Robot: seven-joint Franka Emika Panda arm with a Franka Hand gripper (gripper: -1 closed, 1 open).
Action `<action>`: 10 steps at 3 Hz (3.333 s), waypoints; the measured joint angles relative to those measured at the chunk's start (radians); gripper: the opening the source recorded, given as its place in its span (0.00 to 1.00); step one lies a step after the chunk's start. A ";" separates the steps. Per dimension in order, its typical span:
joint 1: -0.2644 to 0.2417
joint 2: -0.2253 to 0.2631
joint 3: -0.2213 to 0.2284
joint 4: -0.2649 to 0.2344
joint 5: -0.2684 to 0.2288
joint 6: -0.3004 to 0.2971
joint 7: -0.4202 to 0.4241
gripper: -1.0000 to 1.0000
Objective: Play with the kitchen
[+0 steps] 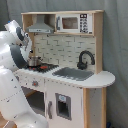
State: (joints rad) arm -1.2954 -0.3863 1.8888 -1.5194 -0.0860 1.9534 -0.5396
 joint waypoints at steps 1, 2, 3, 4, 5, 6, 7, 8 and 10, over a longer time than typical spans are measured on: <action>-0.055 -0.004 0.049 0.030 0.036 -0.043 -0.036 1.00; -0.125 -0.013 0.119 0.064 0.062 -0.079 -0.055 1.00; -0.191 -0.029 0.179 0.099 0.083 -0.100 -0.071 1.00; -0.268 -0.056 0.239 0.142 0.112 -0.112 -0.096 1.00; -0.352 -0.095 0.296 0.199 0.140 -0.132 -0.123 1.00; -0.414 -0.128 0.336 0.252 0.160 -0.152 -0.143 1.00; -0.472 -0.161 0.373 0.312 0.180 -0.183 -0.161 1.00; -0.523 -0.191 0.408 0.375 0.196 -0.218 -0.176 1.00; -0.623 -0.242 0.498 0.512 0.210 -0.319 -0.189 1.00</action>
State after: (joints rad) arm -1.9185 -0.6285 2.3869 -1.0072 0.1240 1.6342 -0.7288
